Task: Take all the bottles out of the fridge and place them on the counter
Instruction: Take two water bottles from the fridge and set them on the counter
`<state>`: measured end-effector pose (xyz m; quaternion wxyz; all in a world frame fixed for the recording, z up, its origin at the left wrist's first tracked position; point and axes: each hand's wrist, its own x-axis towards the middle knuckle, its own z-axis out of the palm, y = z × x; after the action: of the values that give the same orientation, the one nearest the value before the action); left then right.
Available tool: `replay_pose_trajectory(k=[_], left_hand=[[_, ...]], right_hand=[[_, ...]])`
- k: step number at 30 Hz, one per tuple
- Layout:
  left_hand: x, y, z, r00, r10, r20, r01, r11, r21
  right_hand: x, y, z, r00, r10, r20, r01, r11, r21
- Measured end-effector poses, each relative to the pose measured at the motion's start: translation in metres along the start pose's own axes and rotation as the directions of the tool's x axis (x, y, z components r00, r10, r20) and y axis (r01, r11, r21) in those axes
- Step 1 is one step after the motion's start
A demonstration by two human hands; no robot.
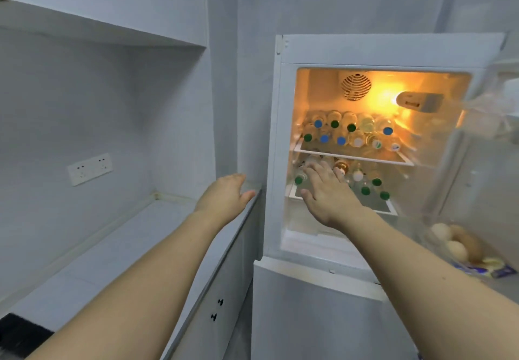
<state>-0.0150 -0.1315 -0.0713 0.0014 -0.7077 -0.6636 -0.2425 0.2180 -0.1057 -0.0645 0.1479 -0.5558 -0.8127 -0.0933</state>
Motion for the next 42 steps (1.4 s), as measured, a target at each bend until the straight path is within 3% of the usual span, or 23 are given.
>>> replay_pose_trajectory(k=[8,19,23,25,28,30,32,35,36,42], left_hand=[[0.075,0.029,0.045,0.973,0.207,0.101,-0.193,0.972,-0.137],[0.194,0.102,0.085,0.943,0.330,0.050,-0.312,0.925,-0.218],[0.247,0.122,0.093,0.973,0.220,0.071,-0.188,0.932,-0.311],[0.273,0.131,0.098,0.984,0.117,0.133,-0.054,0.912,-0.406],[0.311,0.141,0.105,0.962,-0.065,0.266,0.226,0.739,-0.635],[0.334,0.144,0.111,0.929,-0.129,0.346,0.346,0.630,-0.695],[0.361,0.149,0.119,0.906,-0.166,0.389,0.413,0.542,-0.732],[0.397,0.156,0.133,0.865,-0.227,0.448,0.502,0.406,-0.763],[0.410,0.158,0.139,0.854,-0.235,0.464,0.520,0.368,-0.771],[0.464,0.166,0.161,0.825,-0.283,0.489,0.565,0.378,-0.734]], right_hand=[[0.020,0.042,0.011,0.982,0.184,0.047,-0.181,0.982,-0.059],[0.086,0.146,0.012,0.935,0.353,0.021,-0.352,0.926,0.133],[0.126,0.173,0.011,0.915,0.402,-0.023,-0.383,0.887,0.259],[0.147,0.186,0.017,0.906,0.424,-0.003,-0.400,0.858,0.323],[0.177,0.205,0.026,0.885,0.465,0.025,-0.429,0.793,0.433],[0.197,0.217,0.032,0.860,0.508,0.033,-0.456,0.740,0.494],[0.223,0.230,0.036,0.810,0.578,0.100,-0.503,0.598,0.624],[0.258,0.243,0.039,0.708,0.644,0.289,-0.524,0.206,0.826],[0.271,0.248,0.041,0.701,0.639,0.317,-0.525,0.163,0.835],[0.333,0.261,0.048,0.707,0.628,0.325,-0.576,0.245,0.780]])
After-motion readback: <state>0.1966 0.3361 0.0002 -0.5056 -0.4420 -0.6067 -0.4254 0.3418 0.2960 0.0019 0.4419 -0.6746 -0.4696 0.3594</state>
